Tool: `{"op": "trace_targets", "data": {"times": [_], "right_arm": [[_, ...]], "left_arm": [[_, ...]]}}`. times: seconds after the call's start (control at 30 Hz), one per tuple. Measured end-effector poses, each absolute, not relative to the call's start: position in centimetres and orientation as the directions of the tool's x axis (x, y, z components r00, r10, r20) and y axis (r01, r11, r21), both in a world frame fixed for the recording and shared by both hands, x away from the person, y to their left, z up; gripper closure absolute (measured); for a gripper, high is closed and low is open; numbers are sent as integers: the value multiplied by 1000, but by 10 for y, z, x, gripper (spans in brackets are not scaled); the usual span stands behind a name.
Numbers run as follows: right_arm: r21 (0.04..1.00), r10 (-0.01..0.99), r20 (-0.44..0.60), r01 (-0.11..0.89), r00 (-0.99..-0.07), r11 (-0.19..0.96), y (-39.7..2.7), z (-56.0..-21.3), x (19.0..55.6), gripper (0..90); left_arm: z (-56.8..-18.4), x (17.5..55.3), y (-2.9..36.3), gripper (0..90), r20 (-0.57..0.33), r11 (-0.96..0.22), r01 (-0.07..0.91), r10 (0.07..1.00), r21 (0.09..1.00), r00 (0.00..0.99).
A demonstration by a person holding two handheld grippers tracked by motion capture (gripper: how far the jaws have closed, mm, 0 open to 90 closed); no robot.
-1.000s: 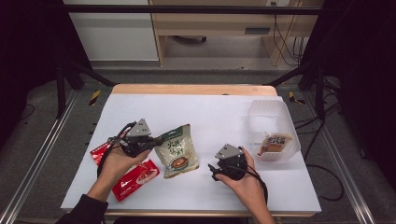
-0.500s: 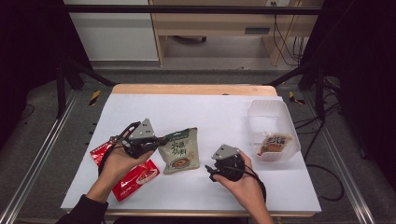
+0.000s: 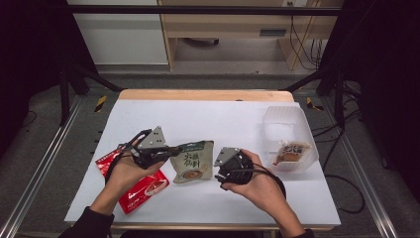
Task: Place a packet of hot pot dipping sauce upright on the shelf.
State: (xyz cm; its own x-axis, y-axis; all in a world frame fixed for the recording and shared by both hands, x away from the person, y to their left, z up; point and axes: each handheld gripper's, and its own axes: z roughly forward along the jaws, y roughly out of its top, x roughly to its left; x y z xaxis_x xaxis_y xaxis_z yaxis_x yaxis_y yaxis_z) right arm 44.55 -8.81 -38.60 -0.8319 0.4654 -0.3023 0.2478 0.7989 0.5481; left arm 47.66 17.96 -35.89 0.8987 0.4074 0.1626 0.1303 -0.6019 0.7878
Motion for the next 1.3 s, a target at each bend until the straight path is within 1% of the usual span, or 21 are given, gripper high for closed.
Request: {"op": "trace_targets", "data": {"times": [0.1, 0.27, 0.53, 0.63, 0.93, 1.03, 1.13, 1.3], "right_arm": [[527, 431, -319, 220, -844, 821, -85, -374, 448, 385], [506, 389, -338, 183, -857, 843, -83, -355, 452, 416], [496, 346, -366, 133, -864, 858, -80, -331, 458, 444], [487, 328, -364, 123, -872, 865, -78, -324, 461, 435], [452, 256, -324, 89, -911, 888, -61, -318, 472, 431], [427, 235, -331, 77, -914, 901, -55, -319, 474, 447], [426, 234, -332, 75, -914, 901, -52, -318, 476, 450], [402, 204, -312, 65, -928, 913, -43, -321, 485, 515]], "left_arm": [[-356, 475, 178, 900, 173, -609, 114, 392, 785, 903], [-355, 475, 180, 900, 172, -608, 113, 390, 786, 905], [-355, 474, 179, 900, 177, -614, 103, 378, 783, 909], [-355, 473, 178, 900, 179, -616, 99, 374, 782, 910], [-354, 473, 178, 900, 182, -619, 94, 368, 780, 912], [-355, 472, 178, 900, 181, -621, 93, 364, 778, 914], [-355, 472, 177, 900, 184, -621, 89, 361, 778, 914], [-353, 470, 175, 900, 191, -622, 81, 358, 779, 914]]}}
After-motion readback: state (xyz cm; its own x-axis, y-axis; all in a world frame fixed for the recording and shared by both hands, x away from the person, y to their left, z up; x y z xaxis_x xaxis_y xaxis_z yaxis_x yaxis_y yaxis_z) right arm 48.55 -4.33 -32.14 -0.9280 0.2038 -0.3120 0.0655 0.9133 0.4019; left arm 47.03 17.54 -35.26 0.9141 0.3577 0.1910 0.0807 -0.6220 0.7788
